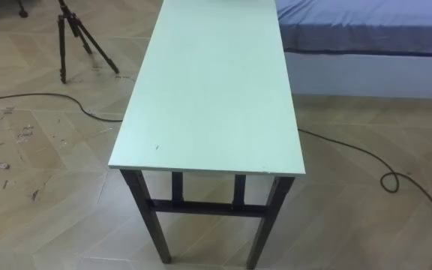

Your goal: Move table with human

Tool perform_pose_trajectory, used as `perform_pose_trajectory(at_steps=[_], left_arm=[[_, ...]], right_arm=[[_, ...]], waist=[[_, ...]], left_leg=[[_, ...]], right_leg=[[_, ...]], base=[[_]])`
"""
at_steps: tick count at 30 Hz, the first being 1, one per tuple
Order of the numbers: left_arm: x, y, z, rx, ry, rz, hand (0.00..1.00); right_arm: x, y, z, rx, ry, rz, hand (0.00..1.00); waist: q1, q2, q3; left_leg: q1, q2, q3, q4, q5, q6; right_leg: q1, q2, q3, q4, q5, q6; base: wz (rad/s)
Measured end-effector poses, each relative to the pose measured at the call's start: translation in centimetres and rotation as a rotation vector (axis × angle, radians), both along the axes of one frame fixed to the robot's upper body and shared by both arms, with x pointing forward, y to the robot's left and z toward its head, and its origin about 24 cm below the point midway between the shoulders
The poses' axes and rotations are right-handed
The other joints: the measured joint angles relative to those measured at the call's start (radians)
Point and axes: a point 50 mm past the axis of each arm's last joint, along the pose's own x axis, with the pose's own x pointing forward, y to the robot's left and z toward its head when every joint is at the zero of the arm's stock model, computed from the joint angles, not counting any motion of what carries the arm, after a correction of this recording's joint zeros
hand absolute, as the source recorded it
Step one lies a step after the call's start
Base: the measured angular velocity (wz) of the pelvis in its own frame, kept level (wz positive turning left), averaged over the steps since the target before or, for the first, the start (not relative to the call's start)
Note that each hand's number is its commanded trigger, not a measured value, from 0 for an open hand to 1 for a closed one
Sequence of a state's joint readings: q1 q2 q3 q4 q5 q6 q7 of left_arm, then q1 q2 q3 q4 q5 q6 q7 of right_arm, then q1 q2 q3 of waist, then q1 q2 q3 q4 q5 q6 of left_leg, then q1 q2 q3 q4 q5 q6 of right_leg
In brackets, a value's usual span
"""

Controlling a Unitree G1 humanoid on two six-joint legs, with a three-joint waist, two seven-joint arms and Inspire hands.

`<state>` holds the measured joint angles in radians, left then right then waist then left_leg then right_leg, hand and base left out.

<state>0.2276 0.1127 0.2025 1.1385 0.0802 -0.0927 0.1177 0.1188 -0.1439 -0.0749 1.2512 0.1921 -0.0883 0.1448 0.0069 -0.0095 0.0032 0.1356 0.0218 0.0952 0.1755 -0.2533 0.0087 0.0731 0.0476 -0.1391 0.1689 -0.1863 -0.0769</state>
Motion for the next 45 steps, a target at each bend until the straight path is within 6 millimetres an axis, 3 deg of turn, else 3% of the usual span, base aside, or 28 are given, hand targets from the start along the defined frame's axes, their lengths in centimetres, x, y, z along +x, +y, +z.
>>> perform_pose_trajectory(at_steps=[10,18,21,26,30,32,36,45], left_arm=[[-0.1,-0.1,-0.1,-0.025,-0.012,0.067,0.0],[-0.8,-1.0,-0.5,-0.239,-0.048,0.279,0.0],[-0.4,-1.0,-0.4,-0.305,-0.086,0.32,0.0],[1.7,-1.0,0.3,-0.433,-0.246,0.376,0.0],[3.8,-1.9,1.0,-0.541,-0.361,0.326,0.0],[5.2,-2.8,1.6,-0.625,-0.438,0.291,0.0],[6.4,-4.7,2.7,-0.764,-0.542,0.277,0.0],[9.2,-8.3,5.8,-1.024,-0.741,0.241,0.0]], right_arm=[[-0.6,0.0,-0.1,0.015,0.015,-0.064,0.0],[-1.2,-0.1,-0.2,0.093,0.014,-0.188,0.0],[-0.7,-0.3,0.0,0.139,-0.025,-0.251,0.0],[2.1,-0.1,0.9,0.246,-0.201,-0.254,0.0],[3.8,0.6,1.7,0.344,-0.324,-0.271,0.0],[4.5,1.4,2.4,0.409,-0.398,-0.259,0.0],[5.4,3.5,3.7,0.558,-0.504,-0.245,0.0],[7.0,6.9,6.1,0.804,-0.662,-0.231,0.0]], waist=[[-0.001,0.002,-0.0003],[-0.002,0.008,-0.0014],[0.002,0.012,-0.0059],[0.0,0.015,-0.0029],[0.005,0.02,-0.0019],[0.024,0.026,-0.0037],[0.028,0.023,-0.0035],[0.025,0.005,0.0038]], left_leg=[[-0.002,0.0,-0.002,-0.002,0.0,0.0],[-0.006,0.004,-0.001,-0.006,0.0,0.0],[-0.013,0.004,0.007,-0.006,0.0,0.0],[-0.021,0.005,0.01,-0.001,0.0,0.0],[-0.023,0.002,0.013,0.005,0.0,0.0],[-0.023,0.002,0.021,0.006,0.0,0.0],[-0.019,0.003,0.036,0.006,0.0,0.0],[-0.035,0.003,0.037,0.008,0.0,0.0]], right_leg=[[-0.003,0.001,0.002,-0.001,0.0,0.0],[0.0,0.0,-0.001,-0.014,0.0,0.001],[-0.004,0.0,-0.003,-0.017,0.0,0.001],[-0.009,-0.002,-0.012,-0.018,0.0,0.002],[-0.008,-0.005,-0.009,-0.018,-0.002,0.005],[-0.01,-0.005,-0.003,-0.016,-0.002,0.005],[-0.009,-0.006,-0.004,-0.013,-0.003,0.006],[-0.024,-0.01,-0.012,0.007,-0.003,0.007]], base=[[0.0],[0.01],[0.0],[0.02],[0.0],[-0.11],[-0.02],[0.01]])
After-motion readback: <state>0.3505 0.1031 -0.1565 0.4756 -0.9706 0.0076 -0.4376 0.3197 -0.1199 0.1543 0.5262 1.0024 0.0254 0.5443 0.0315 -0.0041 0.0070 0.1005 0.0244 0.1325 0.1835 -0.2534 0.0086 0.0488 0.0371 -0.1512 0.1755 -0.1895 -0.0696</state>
